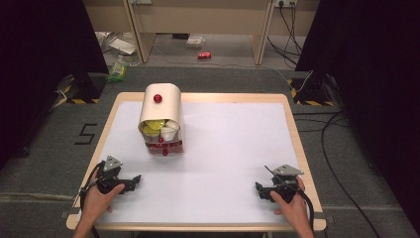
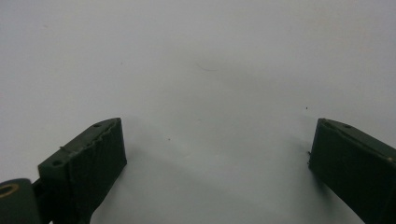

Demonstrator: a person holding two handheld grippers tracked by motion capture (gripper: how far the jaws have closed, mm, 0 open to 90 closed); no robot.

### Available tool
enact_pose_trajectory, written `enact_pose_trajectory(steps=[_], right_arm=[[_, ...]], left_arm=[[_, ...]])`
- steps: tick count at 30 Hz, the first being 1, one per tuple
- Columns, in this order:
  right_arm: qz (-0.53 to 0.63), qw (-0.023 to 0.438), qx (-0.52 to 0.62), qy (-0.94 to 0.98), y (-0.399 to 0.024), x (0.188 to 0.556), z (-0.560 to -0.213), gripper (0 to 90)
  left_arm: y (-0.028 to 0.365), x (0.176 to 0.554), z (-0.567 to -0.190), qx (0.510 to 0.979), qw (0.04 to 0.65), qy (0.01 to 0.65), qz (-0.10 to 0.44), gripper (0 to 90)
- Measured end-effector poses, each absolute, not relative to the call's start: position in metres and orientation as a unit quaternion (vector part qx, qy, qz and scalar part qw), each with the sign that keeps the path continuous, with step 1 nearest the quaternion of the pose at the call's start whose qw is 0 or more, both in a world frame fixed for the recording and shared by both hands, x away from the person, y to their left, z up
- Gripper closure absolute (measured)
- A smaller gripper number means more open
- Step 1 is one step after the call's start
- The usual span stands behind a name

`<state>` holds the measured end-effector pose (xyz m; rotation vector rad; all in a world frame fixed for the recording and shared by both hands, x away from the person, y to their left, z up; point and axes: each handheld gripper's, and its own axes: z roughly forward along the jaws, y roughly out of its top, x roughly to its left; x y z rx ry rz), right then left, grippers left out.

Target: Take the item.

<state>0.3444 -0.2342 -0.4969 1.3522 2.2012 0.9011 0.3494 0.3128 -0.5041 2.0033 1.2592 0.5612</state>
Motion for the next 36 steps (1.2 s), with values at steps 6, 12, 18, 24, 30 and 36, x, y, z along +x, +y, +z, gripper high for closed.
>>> enact_pose_trajectory(steps=[6, 12, 18, 24, 30, 36], right_arm=[[0.322, 0.202, 0.484, 0.788, -0.234, 0.344, -0.497, 4.0], [0.323, 0.202, 0.483, 0.788, -0.234, 0.345, -0.497, 3.9], [0.322, 0.202, 0.484, 0.789, -0.234, 0.345, -0.497, 3.7], [0.322, 0.201, 0.483, 0.789, -0.234, 0.345, -0.497, 3.5], [0.321, 0.2, 0.484, 0.789, -0.234, 0.345, -0.497, 3.3], [0.321, 0.2, 0.483, 0.789, -0.234, 0.345, -0.497, 3.1]], left_arm=[[0.301, 0.341, -0.494, 0.776, 0.368, 0.46, 0.226, 15.4], [0.287, 0.33, -0.47, 0.77, 0.412, 0.429, 0.229, 15.4], [0.284, 0.324, -0.45, 0.761, 0.448, 0.412, 0.226, 15.3], [0.28, 0.32, -0.43, 0.751, 0.475, 0.397, 0.23, 15.3], [0.27, 0.325, -0.405, 0.744, 0.499, 0.377, 0.236, 15.3], [0.259, 0.334, -0.385, 0.748, 0.502, 0.36, 0.24, 15.3]])
